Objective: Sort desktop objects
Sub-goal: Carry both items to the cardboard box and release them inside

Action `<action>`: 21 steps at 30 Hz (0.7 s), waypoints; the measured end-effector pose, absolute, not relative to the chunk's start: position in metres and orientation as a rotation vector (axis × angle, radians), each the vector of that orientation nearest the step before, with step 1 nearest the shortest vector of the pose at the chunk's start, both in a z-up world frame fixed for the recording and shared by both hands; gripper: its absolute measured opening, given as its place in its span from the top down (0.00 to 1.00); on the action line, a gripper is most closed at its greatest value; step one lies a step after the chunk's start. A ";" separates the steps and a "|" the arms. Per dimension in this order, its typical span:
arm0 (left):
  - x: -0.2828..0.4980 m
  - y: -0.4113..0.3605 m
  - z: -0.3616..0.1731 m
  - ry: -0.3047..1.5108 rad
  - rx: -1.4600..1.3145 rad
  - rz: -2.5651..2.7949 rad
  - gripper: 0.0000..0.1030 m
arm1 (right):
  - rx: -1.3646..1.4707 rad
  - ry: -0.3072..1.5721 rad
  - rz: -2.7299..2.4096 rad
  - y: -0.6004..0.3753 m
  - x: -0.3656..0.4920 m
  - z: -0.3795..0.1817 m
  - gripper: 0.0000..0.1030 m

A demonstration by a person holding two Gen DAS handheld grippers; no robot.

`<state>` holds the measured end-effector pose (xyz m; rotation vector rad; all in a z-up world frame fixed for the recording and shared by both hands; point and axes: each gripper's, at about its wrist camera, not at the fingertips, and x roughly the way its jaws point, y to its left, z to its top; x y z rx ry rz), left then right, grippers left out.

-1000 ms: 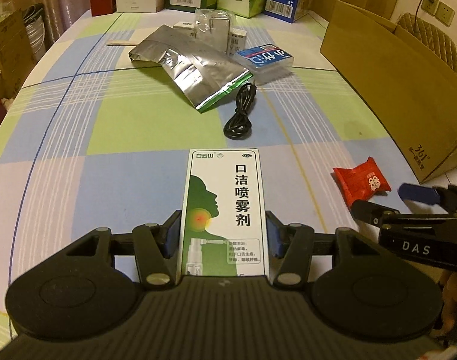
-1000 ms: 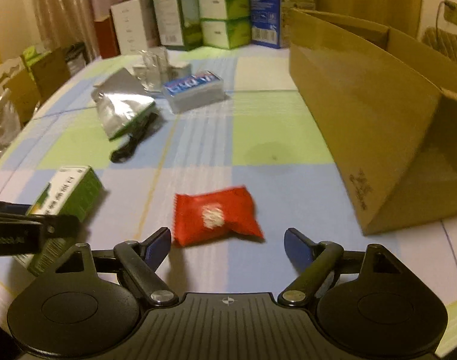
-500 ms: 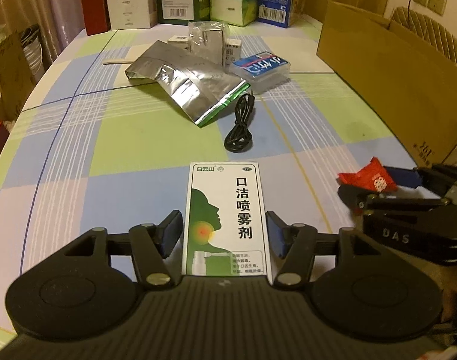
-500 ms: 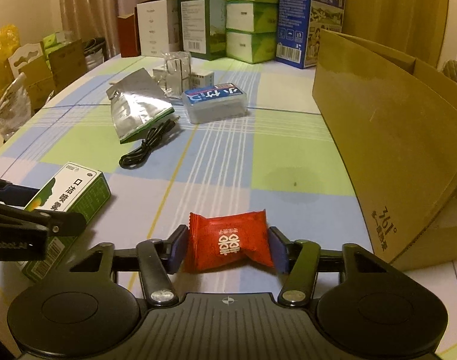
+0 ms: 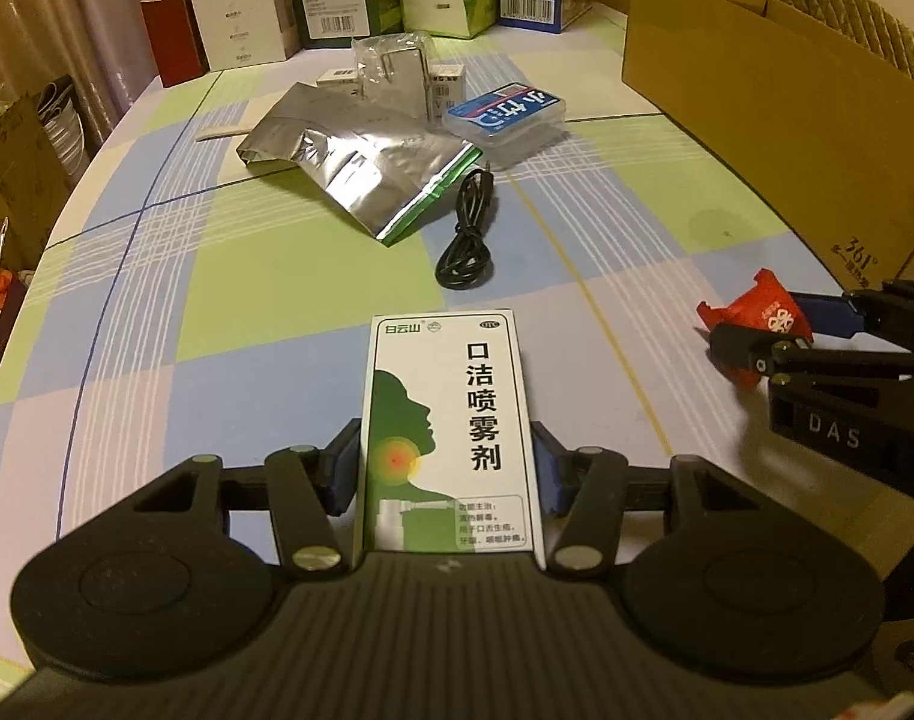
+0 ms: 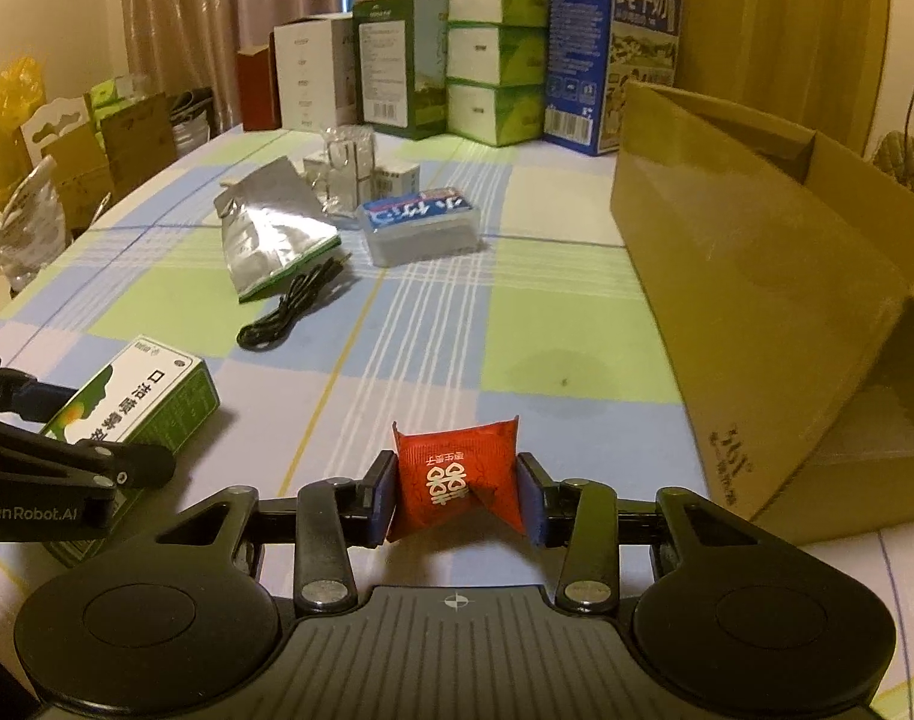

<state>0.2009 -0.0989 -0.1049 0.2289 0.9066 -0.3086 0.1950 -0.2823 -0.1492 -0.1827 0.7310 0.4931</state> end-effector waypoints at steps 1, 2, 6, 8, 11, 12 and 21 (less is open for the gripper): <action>0.200 -0.099 -0.103 0.906 0.227 -0.309 0.51 | -0.181 0.727 0.493 -0.283 0.194 -0.146 0.63; 0.199 -0.100 -0.101 0.905 0.224 -0.307 0.51 | -0.179 0.721 0.493 -0.284 0.193 -0.142 0.63; 0.196 -0.103 -0.088 0.895 0.204 -0.307 0.51 | -0.174 0.687 0.500 -0.288 0.189 -0.126 0.63; 0.194 -0.105 -0.080 0.886 0.198 -0.308 0.51 | -0.169 0.669 0.506 -0.290 0.186 -0.116 0.63; 0.189 -0.109 -0.066 0.870 0.187 -0.310 0.51 | -0.154 0.641 0.512 -0.294 0.183 -0.098 0.63; 0.187 -0.110 -0.061 0.865 0.184 -0.311 0.51 | -0.149 0.632 0.512 -0.296 0.182 -0.093 0.63; 0.169 -0.130 -0.015 0.809 0.183 -0.340 0.51 | -0.121 0.541 0.497 -0.322 0.176 -0.041 0.63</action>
